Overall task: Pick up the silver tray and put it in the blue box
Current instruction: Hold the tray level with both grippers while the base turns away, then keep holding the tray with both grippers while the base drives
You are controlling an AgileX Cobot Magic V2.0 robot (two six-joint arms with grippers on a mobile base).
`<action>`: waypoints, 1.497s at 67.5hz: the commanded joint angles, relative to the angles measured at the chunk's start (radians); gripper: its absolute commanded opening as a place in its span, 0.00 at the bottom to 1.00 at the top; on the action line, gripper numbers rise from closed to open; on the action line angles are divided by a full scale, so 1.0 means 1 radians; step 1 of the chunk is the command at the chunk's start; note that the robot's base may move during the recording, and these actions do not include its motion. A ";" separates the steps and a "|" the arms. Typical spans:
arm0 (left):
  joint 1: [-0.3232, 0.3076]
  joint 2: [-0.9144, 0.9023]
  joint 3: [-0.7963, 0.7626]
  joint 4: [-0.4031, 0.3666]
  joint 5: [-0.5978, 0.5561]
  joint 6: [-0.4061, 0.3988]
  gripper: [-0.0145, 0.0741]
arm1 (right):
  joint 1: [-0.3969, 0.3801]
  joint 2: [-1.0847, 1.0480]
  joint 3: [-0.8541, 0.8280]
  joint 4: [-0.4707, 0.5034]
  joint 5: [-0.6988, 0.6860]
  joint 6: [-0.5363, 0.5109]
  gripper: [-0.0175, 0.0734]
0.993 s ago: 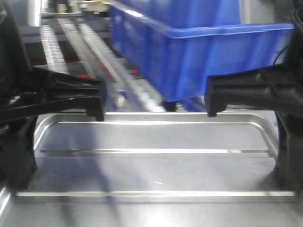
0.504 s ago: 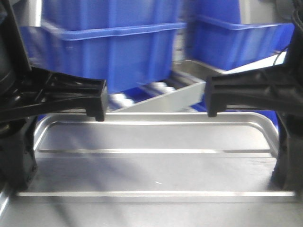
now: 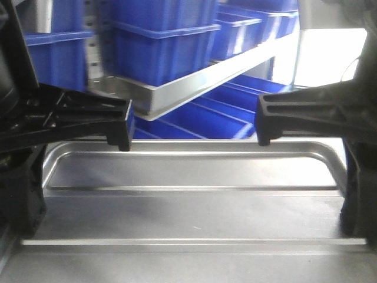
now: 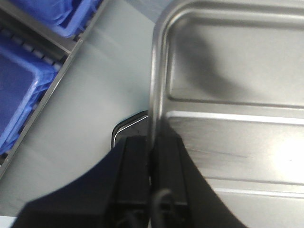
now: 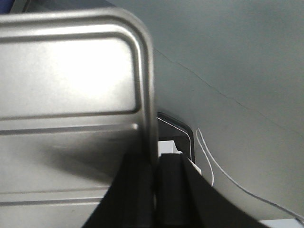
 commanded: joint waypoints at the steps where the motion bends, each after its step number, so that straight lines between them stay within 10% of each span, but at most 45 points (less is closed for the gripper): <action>1: -0.014 -0.031 -0.032 -0.011 -0.056 -0.010 0.05 | 0.002 -0.032 -0.032 -0.011 -0.083 0.004 0.25; 101: -0.014 -0.031 -0.032 -0.011 -0.056 -0.010 0.05 | 0.002 -0.032 -0.032 -0.011 -0.083 0.004 0.25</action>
